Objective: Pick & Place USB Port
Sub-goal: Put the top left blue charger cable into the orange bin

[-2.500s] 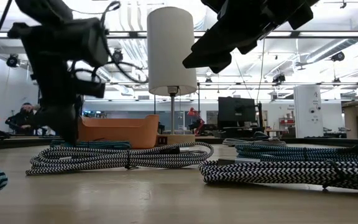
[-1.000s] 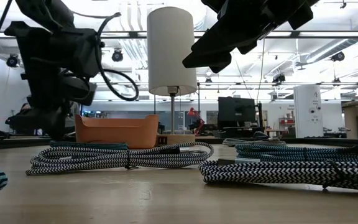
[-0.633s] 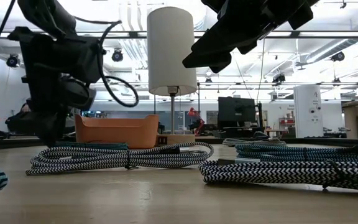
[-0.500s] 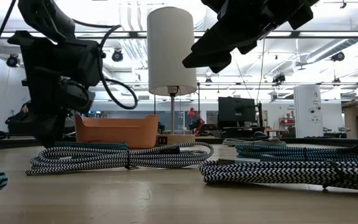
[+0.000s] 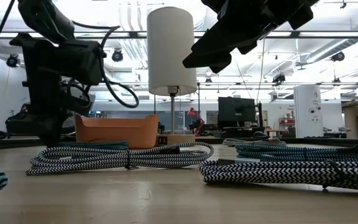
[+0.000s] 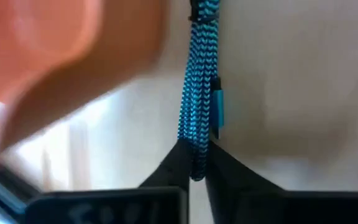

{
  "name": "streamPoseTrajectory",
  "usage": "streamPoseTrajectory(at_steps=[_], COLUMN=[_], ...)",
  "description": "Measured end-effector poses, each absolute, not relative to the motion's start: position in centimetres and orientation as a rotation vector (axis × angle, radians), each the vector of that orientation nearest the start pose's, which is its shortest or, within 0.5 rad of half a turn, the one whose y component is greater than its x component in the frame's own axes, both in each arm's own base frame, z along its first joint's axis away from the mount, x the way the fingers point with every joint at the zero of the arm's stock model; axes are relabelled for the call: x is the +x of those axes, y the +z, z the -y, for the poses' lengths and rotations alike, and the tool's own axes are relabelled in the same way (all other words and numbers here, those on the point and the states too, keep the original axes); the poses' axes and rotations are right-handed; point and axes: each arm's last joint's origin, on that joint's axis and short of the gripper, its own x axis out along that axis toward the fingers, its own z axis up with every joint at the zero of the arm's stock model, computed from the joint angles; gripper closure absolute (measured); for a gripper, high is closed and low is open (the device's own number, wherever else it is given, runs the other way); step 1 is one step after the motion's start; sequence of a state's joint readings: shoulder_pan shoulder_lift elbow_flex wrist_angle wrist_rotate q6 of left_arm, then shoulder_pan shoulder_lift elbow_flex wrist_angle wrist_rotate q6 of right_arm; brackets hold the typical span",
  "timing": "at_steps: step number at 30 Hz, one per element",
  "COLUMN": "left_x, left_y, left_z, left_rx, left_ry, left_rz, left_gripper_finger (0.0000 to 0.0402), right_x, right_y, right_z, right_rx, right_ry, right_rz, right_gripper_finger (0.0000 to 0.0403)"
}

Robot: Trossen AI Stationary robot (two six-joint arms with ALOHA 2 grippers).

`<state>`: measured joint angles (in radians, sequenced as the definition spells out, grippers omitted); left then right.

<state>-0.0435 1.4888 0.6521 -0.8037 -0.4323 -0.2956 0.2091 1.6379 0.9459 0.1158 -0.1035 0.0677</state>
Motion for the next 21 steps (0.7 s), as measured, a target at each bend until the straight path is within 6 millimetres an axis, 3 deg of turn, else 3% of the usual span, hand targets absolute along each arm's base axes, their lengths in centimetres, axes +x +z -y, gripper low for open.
streamPoseTrajectory(at_steps=[7,21], left_x=[20.6,23.2], left_y=[13.5,17.4], left_z=[-0.2,1.6], left_rx=[0.142,0.153], left_ry=[0.524,0.412], left_rz=[-1.51,-1.46], left_gripper_finger=[0.039,0.0397], right_x=[33.7,33.7], right_y=[20.4,20.4], right_z=[-7.5,-7.5], right_rx=[0.035,0.035], right_ry=[0.284,0.284], right_rz=[-0.588,-0.588], right_gripper_finger=[0.022,0.022])
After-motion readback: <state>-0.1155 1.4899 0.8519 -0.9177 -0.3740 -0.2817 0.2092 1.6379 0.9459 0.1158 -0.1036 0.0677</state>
